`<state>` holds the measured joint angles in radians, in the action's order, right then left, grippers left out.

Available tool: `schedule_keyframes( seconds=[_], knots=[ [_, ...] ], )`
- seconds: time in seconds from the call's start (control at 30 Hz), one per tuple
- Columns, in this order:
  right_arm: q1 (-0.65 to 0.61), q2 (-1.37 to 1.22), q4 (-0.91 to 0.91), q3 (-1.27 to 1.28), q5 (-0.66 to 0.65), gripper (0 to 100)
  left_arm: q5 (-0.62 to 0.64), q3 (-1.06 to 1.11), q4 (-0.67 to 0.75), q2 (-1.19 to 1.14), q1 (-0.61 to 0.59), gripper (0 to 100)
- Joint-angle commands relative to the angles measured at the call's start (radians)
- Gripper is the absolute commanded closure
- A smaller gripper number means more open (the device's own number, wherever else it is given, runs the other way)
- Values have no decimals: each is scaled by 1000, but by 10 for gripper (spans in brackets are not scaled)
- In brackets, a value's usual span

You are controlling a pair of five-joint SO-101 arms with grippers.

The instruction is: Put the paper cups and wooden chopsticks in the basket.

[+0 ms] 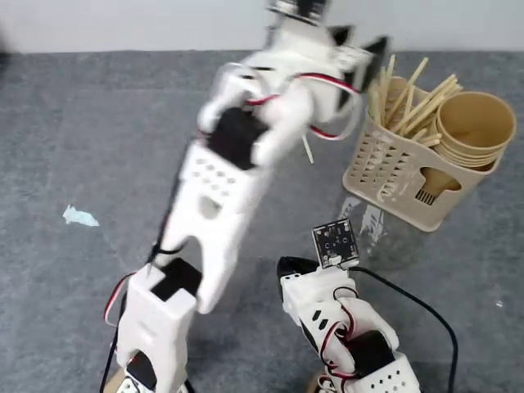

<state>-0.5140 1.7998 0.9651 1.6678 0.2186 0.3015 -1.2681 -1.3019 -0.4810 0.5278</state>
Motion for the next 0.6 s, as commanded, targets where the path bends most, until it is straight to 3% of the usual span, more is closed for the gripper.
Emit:
schedule_keyframes(
  seconds=[0.0, 0.1, 0.2, 0.4, 0.57],
  knots=[
    [5, 15, -18, 12, 9, 985, -17, -165, -169, 78, -83, 915],
    [7, 15, -18, 12, 9, 985, -100, -260, -305, 75, -132, 991],
    [7, 15, -19, 12, 9, 985, -115, -349, -446, 72, -172, 987],
    [7, 15, -12, -6, 23, 983, -112, -348, -460, 81, -342, 988],
    [8, 13, 58, -87, 69, 980, -112, -107, -462, 187, -419, 988]
  ],
)
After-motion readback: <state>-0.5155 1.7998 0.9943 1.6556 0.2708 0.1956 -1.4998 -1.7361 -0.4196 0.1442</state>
